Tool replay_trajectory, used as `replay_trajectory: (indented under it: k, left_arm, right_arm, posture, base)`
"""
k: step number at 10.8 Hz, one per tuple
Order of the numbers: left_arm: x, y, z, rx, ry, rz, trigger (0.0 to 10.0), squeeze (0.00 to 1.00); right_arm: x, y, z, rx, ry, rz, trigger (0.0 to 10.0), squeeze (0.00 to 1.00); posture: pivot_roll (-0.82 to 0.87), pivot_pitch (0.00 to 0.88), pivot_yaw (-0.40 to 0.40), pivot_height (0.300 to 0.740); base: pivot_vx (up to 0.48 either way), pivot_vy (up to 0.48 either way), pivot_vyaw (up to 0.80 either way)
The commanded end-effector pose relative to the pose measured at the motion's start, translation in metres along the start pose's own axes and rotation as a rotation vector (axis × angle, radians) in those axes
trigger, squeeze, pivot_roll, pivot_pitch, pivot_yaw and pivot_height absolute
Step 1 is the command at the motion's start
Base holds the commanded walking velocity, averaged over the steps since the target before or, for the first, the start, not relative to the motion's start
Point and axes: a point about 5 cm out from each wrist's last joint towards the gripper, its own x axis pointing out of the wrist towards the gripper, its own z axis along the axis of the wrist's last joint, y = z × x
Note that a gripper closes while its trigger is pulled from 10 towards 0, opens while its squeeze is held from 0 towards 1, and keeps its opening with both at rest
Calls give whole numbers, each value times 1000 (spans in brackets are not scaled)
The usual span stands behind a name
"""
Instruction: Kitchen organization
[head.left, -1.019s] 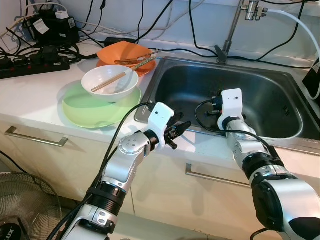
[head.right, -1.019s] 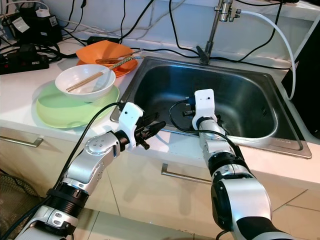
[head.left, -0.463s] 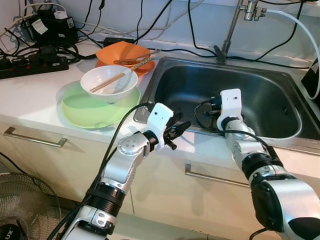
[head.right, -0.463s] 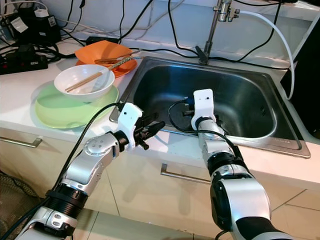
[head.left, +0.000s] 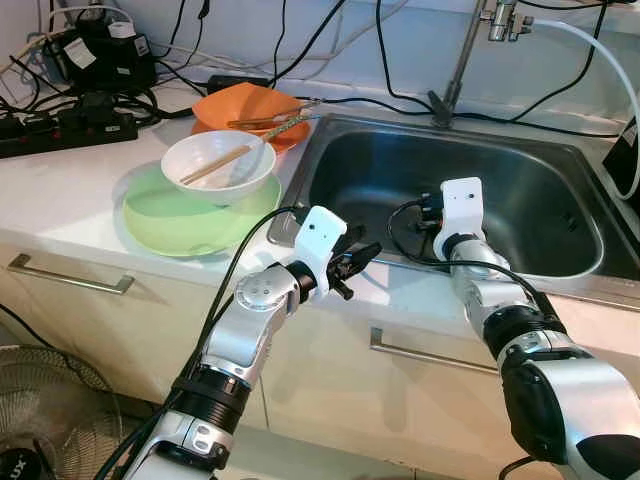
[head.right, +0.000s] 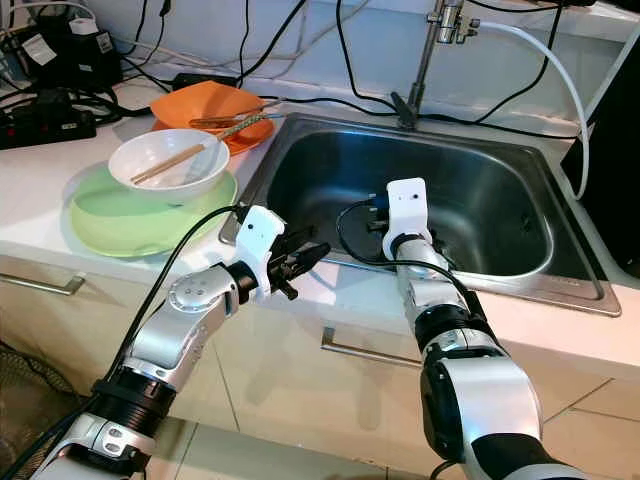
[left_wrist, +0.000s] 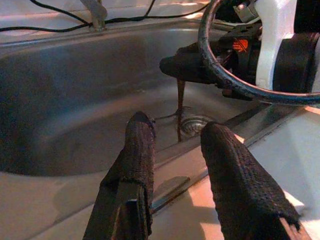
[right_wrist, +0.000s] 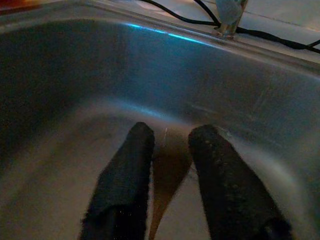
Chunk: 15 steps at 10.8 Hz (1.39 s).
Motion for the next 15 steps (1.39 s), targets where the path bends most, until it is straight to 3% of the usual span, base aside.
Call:
replay_trajectory:
  k: [1,2,5,11,15]
  left_arm:
    - [0,-2,-12,-22,54,-4,10000,0]
    - [0,-2,-11,-22,54,-3,10000,0]
    - [-1,-2,-12,-24,53,1,10000,0]
    - [3,-3,-13,-26,39,28,10000,0]
    - [2,16,5,17,-86,233,10000,0]
  right_arm:
    - [0,0,-2,-15,20,-1,10000,427]
    - [0,0,-2,-18,20,-2,10000,0]
    - [1,-1,1,-15,5,-5,10000,0]
    - [4,-20,73,-24,-332,-59,10000,0]
    - [-15,-3,61,84,-445,54,10000,0]
  posture:
    - [217,0,-36,740]
    - [217,0,-37,740]
    - [212,0,-37,740]
    - [175,0,-38,740]
    - [159,0,-37,740]
  base:
    - [0,0,0]
    - [0,0,0]
    - [0,0,0]
    - [0,0,0]
    - [0,0,0]
